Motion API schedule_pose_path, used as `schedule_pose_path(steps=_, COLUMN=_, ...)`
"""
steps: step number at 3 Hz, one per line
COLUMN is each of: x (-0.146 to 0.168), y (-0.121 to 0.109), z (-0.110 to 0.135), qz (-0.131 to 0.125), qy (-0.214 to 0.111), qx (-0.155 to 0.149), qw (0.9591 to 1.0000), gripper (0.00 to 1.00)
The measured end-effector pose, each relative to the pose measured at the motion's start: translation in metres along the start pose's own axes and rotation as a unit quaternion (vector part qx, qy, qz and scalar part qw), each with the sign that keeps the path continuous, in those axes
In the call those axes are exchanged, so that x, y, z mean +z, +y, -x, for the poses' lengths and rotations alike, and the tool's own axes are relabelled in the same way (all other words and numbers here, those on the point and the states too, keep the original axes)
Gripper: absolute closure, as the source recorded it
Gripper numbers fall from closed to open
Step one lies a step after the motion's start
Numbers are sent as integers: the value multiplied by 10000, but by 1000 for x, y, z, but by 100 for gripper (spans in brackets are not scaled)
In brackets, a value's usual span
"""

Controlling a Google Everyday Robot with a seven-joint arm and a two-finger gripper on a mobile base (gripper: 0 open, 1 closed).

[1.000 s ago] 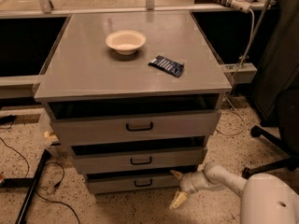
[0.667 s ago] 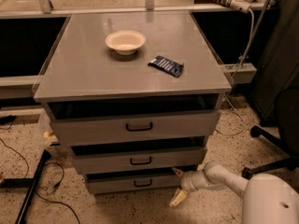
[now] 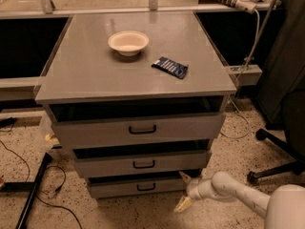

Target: Open bottom drawer

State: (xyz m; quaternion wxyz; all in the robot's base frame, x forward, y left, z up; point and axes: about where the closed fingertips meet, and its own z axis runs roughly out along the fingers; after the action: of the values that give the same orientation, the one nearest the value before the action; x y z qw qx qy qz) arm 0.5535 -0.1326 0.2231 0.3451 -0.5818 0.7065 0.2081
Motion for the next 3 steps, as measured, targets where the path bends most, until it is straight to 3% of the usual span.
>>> schedule_pose_path(steps=3, x=26, y=-5, z=-9, qz=-257, qy=-67, qx=-77, qw=9996, gripper=0)
